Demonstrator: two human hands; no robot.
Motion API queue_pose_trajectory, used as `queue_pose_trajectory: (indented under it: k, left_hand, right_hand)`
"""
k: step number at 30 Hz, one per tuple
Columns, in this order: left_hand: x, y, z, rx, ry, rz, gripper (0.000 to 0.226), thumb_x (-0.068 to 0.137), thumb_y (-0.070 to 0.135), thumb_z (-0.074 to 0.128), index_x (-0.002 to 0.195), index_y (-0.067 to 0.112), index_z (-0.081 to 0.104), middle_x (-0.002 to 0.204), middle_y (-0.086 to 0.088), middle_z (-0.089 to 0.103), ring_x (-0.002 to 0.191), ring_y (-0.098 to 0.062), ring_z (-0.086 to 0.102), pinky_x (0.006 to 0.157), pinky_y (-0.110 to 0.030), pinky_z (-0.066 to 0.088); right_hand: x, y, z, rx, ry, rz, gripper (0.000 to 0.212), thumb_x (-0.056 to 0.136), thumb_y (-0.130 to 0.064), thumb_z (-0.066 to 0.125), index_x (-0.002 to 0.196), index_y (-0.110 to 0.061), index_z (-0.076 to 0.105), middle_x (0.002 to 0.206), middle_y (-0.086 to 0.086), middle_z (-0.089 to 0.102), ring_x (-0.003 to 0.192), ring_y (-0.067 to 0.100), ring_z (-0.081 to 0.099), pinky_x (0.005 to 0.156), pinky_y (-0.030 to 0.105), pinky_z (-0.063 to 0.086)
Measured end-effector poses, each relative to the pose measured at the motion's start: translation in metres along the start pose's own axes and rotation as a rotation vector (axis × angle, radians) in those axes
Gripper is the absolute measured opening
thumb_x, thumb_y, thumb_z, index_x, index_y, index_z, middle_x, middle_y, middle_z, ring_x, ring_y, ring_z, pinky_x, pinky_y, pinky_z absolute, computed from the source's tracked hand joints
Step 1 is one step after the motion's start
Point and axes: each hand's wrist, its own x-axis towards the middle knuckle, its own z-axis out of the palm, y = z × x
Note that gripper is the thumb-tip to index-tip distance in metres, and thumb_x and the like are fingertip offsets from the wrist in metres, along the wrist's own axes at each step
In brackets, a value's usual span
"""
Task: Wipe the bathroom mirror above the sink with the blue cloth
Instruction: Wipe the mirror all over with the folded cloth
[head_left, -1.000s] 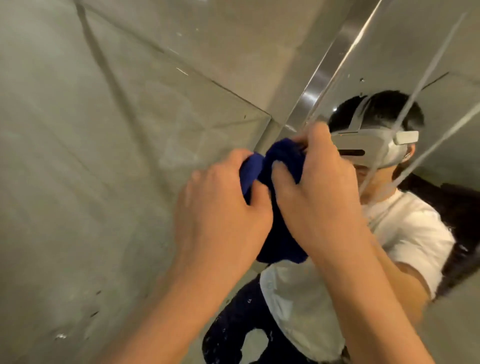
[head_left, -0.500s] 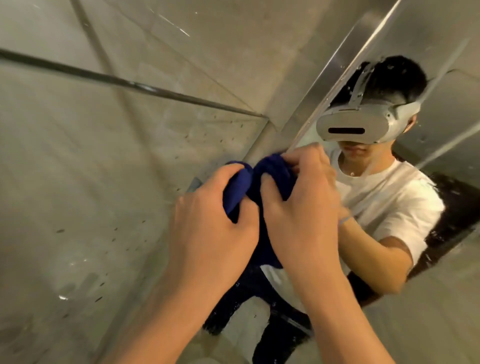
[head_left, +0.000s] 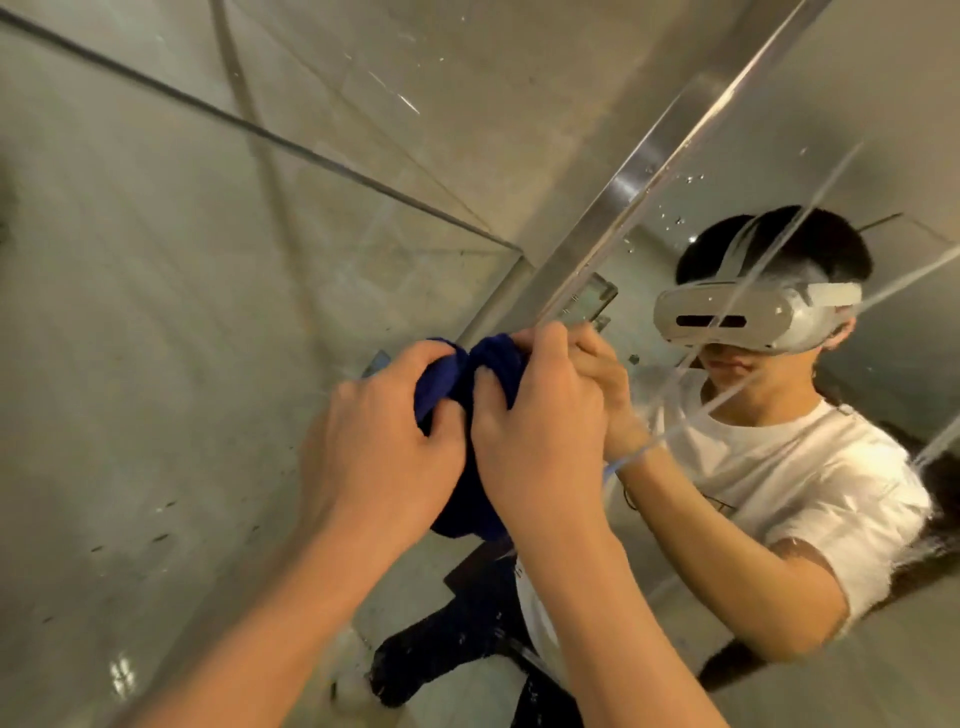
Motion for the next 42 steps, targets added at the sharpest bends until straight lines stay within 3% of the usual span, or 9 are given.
queue_pose_trajectory:
  k: [4,9,12,15,17,22,27,34,42]
  left_hand:
    - [0.010,0.031,0.002,-0.213,0.099,0.058,0.043,0.073,0.031,0.046,0.110,0.034,0.068,0.085,0.011,0.072,0.080,-0.016,0.066,0.072,-0.039,0.056]
    - [0.035,0.055,0.006,-0.224,0.196,0.220,0.037,0.077,0.033,0.046,0.106,0.031,0.068,0.081,0.009,0.070,0.074,-0.016,0.065,0.067,-0.040,0.056]
    - [0.030,0.042,0.011,-0.147,0.184,0.323,0.041,0.082,0.035,0.038,0.118,0.032,0.059,0.092,0.008,0.070,0.075,-0.020,0.065,0.068,-0.043,0.054]
    - [0.026,0.024,0.013,-0.031,0.169,0.365,0.040,0.086,0.033,0.036,0.120,0.031,0.057,0.094,0.007,0.069,0.066,-0.016,0.058,0.051,-0.026,0.044]
    - [0.029,0.017,0.010,0.011,0.157,0.350,0.037,0.086,0.030,0.041,0.118,0.031,0.059,0.088,0.008,0.070,0.061,-0.015,0.055,0.047,-0.018,0.037]
    - [0.026,0.031,0.002,-0.233,0.092,0.197,0.040,0.082,0.030,0.046,0.117,0.037,0.065,0.085,0.012,0.072,0.074,-0.013,0.066,0.069,-0.040,0.057]
    - [0.052,0.096,-0.003,-0.268,0.147,0.334,0.035,0.086,0.028,0.044,0.115,0.029,0.065,0.082,0.006,0.069,0.072,-0.018,0.063,0.066,-0.039,0.054]
    - [0.057,0.105,-0.004,-0.024,0.170,0.429,0.027,0.089,0.022,0.051,0.114,0.023,0.063,0.084,0.001,0.069,0.065,-0.024,0.063,0.050,-0.030,0.045]
    - [0.052,0.084,-0.003,0.041,0.161,0.355,0.021,0.083,0.017,0.053,0.097,0.018,0.068,0.066,0.001,0.066,0.046,-0.024,0.056,0.041,-0.024,0.036]
  right_hand:
    - [0.030,-0.003,-0.033,-0.128,0.081,-0.095,0.015,0.094,-0.024,0.054,0.102,-0.016,0.045,0.074,-0.012,0.041,0.065,0.006,0.046,0.062,0.009,0.038]
    - [0.078,0.021,-0.047,-0.058,0.119,-0.118,0.009,0.093,-0.014,0.053,0.099,-0.012,0.046,0.076,-0.008,0.049,0.067,0.011,0.054,0.051,0.026,0.037]
    - [0.080,0.044,-0.031,-0.125,0.202,-0.195,0.005,0.092,-0.008,0.053,0.091,-0.009,0.049,0.077,-0.007,0.050,0.065,0.013,0.059,0.046,0.016,0.037]
    - [0.081,0.060,-0.018,-0.138,0.167,-0.288,0.022,0.084,0.006,0.063,0.092,-0.013,0.056,0.089,-0.028,0.055,0.077,-0.002,0.059,0.051,0.042,0.046]
    - [0.080,0.063,-0.015,-0.126,0.118,-0.325,0.028,0.080,0.012,0.067,0.093,-0.011,0.059,0.097,-0.040,0.050,0.087,-0.015,0.054,0.061,0.037,0.045]
    - [0.039,-0.004,-0.044,-0.157,0.007,-0.124,0.015,0.095,-0.023,0.053,0.098,-0.022,0.038,0.080,-0.016,0.044,0.062,0.000,0.043,0.061,0.008,0.039]
    - [0.088,-0.028,-0.104,-0.233,0.113,-0.082,0.015,0.095,-0.022,0.050,0.106,-0.017,0.041,0.094,0.001,0.055,0.081,0.021,0.051,0.074,0.034,0.043]
    - [0.088,-0.033,-0.109,-0.292,0.113,-0.093,0.013,0.095,-0.023,0.049,0.102,-0.018,0.039,0.094,0.004,0.059,0.081,0.025,0.059,0.074,0.044,0.051]
    - [0.078,-0.032,-0.098,-0.316,-0.104,-0.079,0.008,0.097,-0.022,0.047,0.101,-0.020,0.040,0.082,-0.008,0.052,0.072,0.009,0.053,0.059,0.022,0.043]
